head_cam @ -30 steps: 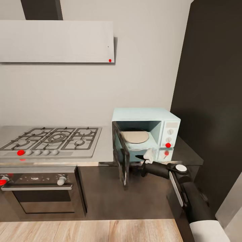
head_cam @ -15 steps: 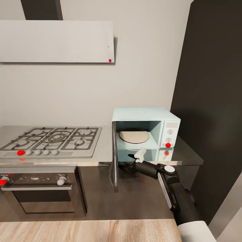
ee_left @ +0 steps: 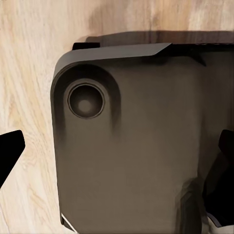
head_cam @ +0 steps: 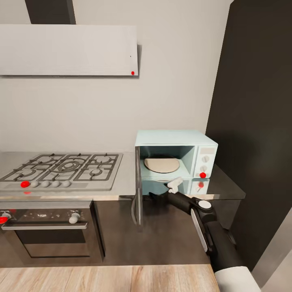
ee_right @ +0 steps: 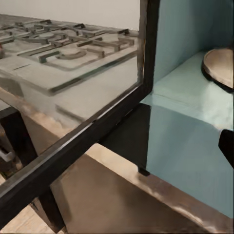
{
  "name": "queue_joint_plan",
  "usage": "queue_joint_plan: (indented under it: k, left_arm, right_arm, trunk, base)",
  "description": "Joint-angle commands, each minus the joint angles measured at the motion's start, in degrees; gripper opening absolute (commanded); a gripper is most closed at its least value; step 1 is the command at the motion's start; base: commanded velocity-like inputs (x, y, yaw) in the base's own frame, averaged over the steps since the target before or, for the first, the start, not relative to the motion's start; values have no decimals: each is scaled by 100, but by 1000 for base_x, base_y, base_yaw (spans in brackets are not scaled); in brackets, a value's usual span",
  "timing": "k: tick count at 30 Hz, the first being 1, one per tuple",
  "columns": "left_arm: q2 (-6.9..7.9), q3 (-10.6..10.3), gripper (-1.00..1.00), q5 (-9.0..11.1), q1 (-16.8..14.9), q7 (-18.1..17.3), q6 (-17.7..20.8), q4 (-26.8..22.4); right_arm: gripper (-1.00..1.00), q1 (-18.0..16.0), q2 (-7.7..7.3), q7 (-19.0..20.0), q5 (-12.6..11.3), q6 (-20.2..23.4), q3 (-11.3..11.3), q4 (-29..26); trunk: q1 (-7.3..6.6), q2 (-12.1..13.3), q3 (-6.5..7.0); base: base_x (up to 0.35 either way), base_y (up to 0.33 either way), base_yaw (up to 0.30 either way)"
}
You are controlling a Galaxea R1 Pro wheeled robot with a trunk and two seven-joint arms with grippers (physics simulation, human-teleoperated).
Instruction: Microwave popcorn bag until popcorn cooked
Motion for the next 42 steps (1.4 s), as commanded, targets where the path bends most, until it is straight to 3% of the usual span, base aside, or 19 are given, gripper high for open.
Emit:
queue_joint_plan:
  k: [1, 3, 8, 42]
  left_arm:
    - [0, -1, 100, -3, -4, 0, -22, 5]
    - [8, 7, 100, -3, -4, -1, -27, 5]
    - [17, 27, 100, -3, 4, -2, -33, 5]
    - [10, 25, 100, -3, 5, -2, -33, 5]
  right_arm:
    - [100, 0, 12, -184, 45, 3, 24, 8]
    - [100, 3, 26, -620, 33, -29, 137, 61]
    - [100, 7, 53, -904, -15, -40, 196, 85]
    - [100, 7, 66, -857, 0, -23, 286, 86]
  trunk:
    - [0, -4, -7]
    - [0, -4, -7]
    - [0, -4, -7]
    - [0, -4, -7]
  base:
    - [0, 0, 0]
    - [0, 0, 0]
    - [0, 0, 31]
    - [0, 0, 103]
